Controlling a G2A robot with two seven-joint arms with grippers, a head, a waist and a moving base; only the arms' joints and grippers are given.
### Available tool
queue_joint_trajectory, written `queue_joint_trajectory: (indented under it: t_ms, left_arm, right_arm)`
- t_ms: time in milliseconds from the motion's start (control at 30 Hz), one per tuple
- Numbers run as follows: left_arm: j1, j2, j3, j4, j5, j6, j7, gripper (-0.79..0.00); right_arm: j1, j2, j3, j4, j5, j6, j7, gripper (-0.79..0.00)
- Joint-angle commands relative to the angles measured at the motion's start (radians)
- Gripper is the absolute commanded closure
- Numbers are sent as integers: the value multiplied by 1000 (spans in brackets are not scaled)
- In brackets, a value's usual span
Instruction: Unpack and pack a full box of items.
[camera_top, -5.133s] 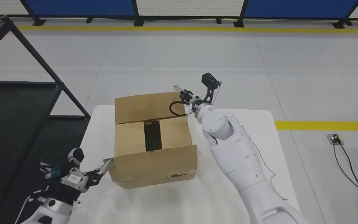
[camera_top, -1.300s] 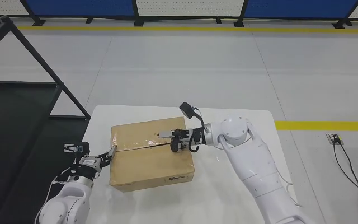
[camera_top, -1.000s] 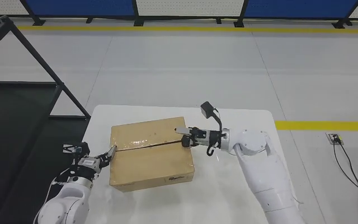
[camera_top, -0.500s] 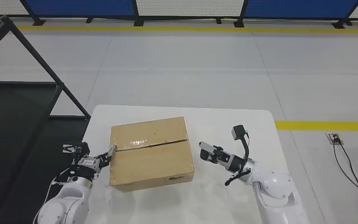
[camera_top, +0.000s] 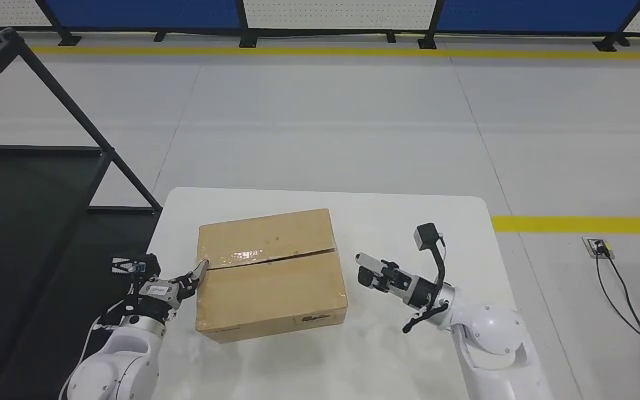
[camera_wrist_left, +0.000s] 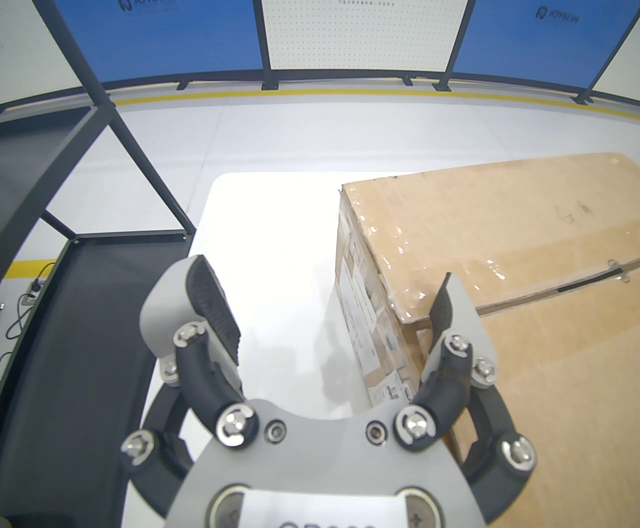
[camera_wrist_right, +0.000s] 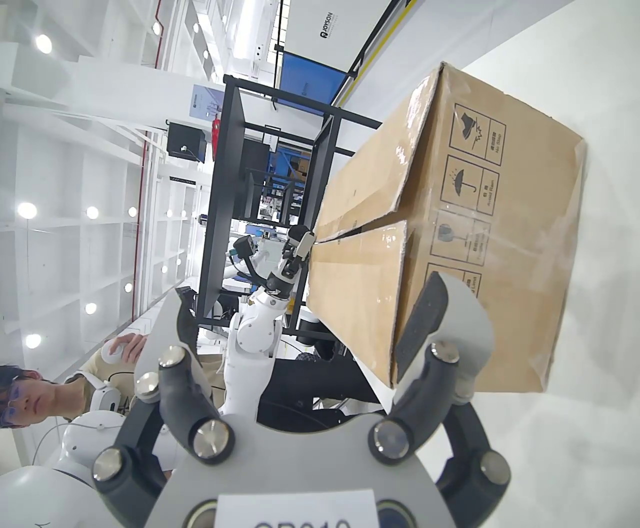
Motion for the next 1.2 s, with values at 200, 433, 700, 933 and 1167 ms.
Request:
queue_joint_trajectory:
  t_ms: [200, 433, 700, 933, 1167]
  left_arm:
    - [0, 0, 0, 0, 0, 0, 0, -785]
    - [0, 0, 0, 0, 0, 0, 0, -785]
    - [0, 0, 0, 0, 0, 0, 0, -785]
    - [0, 0, 0, 0, 0, 0, 0, -785]
    - [0, 0, 0, 0, 0, 0, 0, -785]
  right_arm:
    - [0, 0, 0, 0, 0, 0, 0, -785]
    - [-8, 5, 6, 4, -119, 10, -128, -785]
    - [12, 32, -18, -28, -610, -132, -329, -785]
    - [32, 58, 47, -9, -713, -131, -245, -785]
    - [32, 58, 47, -9, -713, -131, -245, -785]
